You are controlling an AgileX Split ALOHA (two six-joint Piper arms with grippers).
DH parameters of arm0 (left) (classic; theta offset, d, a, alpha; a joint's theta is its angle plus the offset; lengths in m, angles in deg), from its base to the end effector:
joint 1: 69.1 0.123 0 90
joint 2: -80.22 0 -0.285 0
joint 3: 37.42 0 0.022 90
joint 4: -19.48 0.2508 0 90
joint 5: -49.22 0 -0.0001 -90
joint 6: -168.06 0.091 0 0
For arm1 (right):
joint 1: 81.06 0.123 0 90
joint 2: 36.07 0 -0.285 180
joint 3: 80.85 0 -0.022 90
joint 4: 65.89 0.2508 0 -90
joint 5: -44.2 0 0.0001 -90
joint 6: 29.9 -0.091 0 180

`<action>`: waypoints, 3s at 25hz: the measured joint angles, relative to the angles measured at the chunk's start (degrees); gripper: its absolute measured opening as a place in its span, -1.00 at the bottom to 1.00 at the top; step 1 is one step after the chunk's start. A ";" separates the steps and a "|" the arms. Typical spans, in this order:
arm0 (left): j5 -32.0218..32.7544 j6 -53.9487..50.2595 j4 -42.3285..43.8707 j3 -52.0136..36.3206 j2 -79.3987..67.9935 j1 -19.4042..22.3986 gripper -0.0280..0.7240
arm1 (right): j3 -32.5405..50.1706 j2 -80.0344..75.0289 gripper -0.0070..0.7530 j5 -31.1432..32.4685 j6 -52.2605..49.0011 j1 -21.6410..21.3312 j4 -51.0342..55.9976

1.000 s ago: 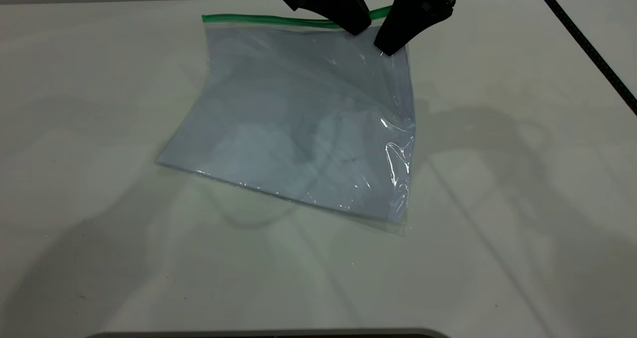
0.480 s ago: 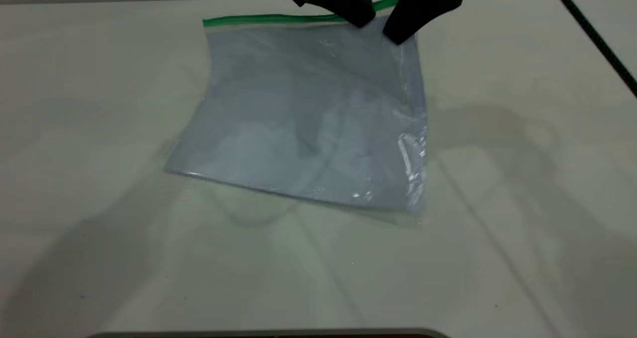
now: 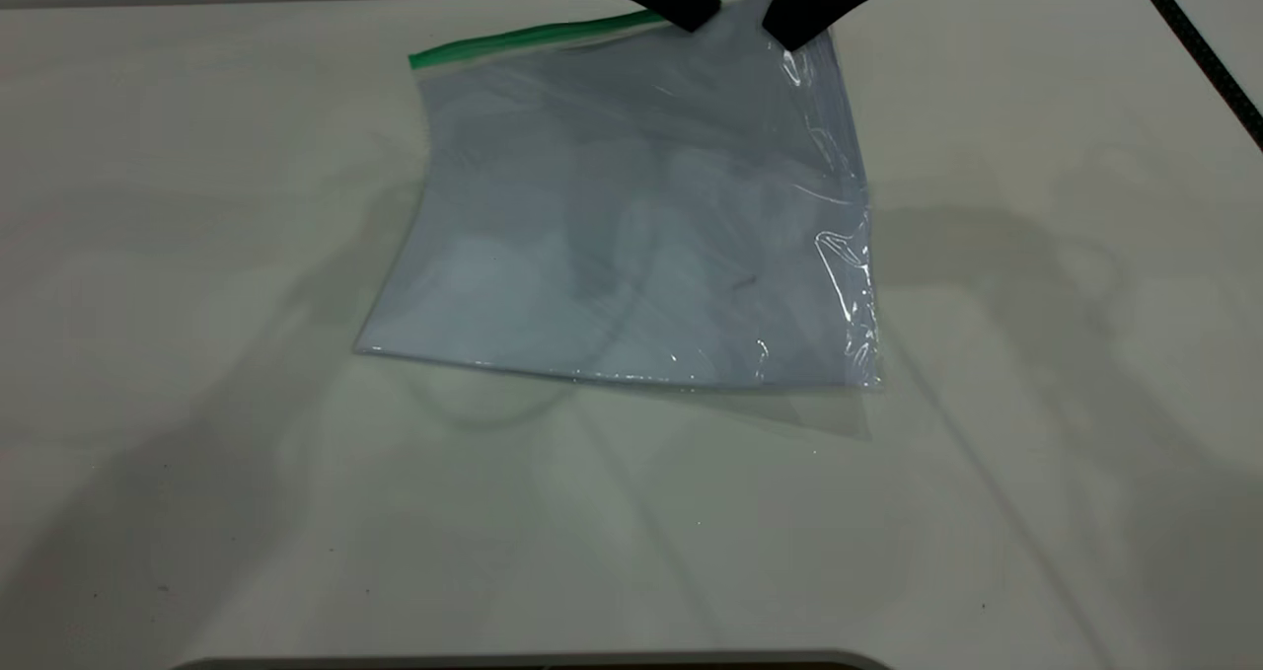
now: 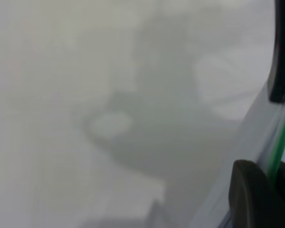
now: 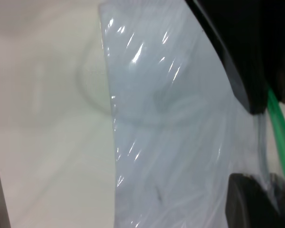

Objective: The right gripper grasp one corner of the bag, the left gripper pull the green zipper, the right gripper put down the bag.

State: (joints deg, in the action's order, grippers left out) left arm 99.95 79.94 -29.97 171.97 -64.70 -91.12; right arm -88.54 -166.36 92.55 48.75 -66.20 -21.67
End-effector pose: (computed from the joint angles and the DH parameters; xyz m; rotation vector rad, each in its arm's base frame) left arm 0.4445 -0.2376 0.1324 1.6894 1.8120 -0.6061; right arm 0.4054 0.1567 0.1502 -1.4297 2.2070 0.5977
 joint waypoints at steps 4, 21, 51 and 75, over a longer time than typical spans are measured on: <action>0.00 -0.23 0.00 0.00 -0.23 1.27 -0.74 | 0.00 0.13 -0.89 -0.29 -0.01 0.00 0.36; 0.01 -5.54 4.39 0.00 -3.06 7.20 -0.72 | -0.06 0.17 -0.89 -1.10 0.23 -0.23 1.26; -0.22 -12.48 14.75 0.00 -6.12 20.73 -0.68 | -0.06 0.55 -0.89 -0.25 0.64 -1.21 1.30; 12.89 -22.82 2.15 0.00 30.09 20.26 0.46 | 0.00 8.66 0.59 -6.11 -22.94 -1.56 -14.37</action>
State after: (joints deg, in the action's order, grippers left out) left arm 112.84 57.12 -27.82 171.97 -34.61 -70.86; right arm -88.54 -157.70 86.45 25.81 -67.76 -36.05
